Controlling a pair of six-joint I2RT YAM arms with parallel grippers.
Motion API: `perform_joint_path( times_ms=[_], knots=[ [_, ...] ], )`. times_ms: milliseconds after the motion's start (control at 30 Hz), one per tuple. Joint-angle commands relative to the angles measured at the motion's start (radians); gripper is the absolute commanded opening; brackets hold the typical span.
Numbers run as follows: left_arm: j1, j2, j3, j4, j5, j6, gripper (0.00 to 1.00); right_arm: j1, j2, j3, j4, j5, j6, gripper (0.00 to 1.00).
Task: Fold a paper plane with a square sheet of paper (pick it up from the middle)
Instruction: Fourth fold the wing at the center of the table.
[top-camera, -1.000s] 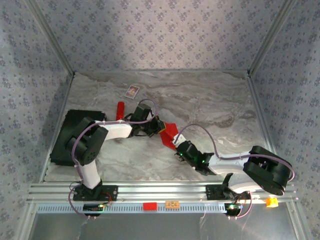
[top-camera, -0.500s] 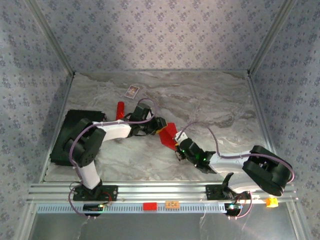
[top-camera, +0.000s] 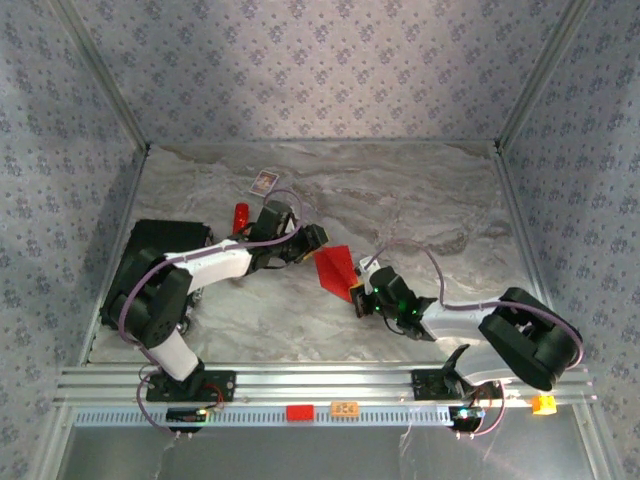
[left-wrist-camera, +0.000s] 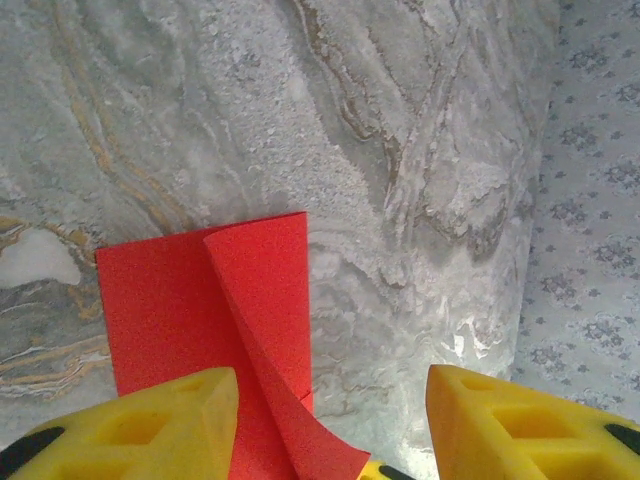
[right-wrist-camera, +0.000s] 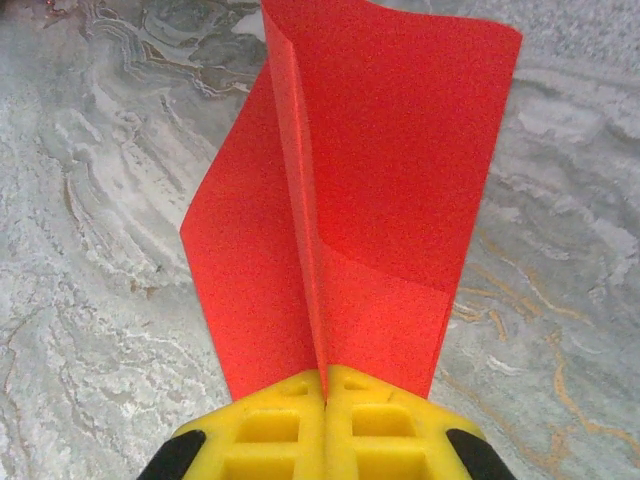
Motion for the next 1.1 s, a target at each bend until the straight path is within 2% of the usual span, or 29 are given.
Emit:
perform_joint_path(
  times_ms=[0,433,500,733,867,1067],
  knots=[
    [0.002,-0.006,-0.005,-0.012,-0.005,0.021,0.51,-0.013,0.028,0.004,0.006,-0.042,0.048,0.0],
    [0.001,0.009,-0.009,-0.004,-0.001,0.004,0.5,-0.073,0.107,-0.011,0.104,-0.154,0.165,0.01],
    [0.001,0.013,-0.011,0.006,0.004,0.001,0.44,-0.094,0.113,-0.023,0.136,-0.19,0.189,0.0],
    [-0.01,0.047,-0.009,0.045,0.03,-0.005,0.13,-0.191,0.152,-0.04,0.252,-0.392,0.327,0.0],
    [-0.024,0.083,0.007,0.065,0.058,-0.008,0.07,-0.228,0.174,-0.041,0.281,-0.448,0.383,0.0],
    [-0.055,0.161,0.051,0.068,0.092,-0.008,0.03,-0.28,0.183,-0.047,0.301,-0.504,0.437,0.0]
  ],
)
